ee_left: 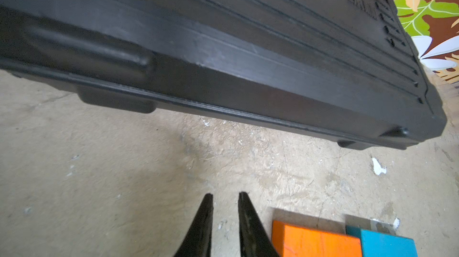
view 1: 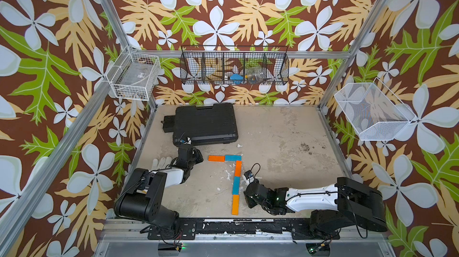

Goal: Assemble the number 7 with building blocks
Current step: Adjust the building block at the center of the board.

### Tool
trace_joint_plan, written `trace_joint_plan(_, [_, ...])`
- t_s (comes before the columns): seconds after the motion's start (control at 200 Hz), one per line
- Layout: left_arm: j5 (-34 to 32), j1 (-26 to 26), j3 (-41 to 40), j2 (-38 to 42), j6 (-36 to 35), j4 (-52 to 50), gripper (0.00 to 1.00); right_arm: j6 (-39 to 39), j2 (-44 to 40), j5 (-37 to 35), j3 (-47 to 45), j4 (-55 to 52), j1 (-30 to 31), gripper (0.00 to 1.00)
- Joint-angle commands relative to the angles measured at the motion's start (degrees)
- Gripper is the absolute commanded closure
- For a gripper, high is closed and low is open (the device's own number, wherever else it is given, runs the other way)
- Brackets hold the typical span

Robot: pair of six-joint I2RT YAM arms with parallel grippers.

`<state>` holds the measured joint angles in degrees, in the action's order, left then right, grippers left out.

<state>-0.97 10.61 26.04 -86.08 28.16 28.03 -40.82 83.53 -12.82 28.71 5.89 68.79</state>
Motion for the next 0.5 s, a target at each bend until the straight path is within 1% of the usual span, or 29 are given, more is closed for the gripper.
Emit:
trace_joint_plan(0.0, [0.3, -0.1, 0.1, 0.0, -0.5, 0.2, 0.78, -3.5, -0.4, 0.4, -0.4, -4.4, 2.3, 0.78])
trace_joint_plan(0.165, [0.3, -0.1, 0.2, -0.1, -0.5, 0.2, 0.78, -5.3, 0.6, -1.6, 1.0, -6.7, 5.4, 0.78])
trace_joint_plan(0.35, [0.2, -0.1, 0.2, -0.1, -0.5, 0.2, 0.78, -6.4, 3.1, -2.4, 2.7, -7.2, 8.1, 0.78])
trace_joint_plan(0.495, [0.2, -0.1, 0.2, -0.1, -0.5, 0.2, 0.78, -7.0, 4.4, -2.5, 3.4, -7.1, 8.9, 0.78])
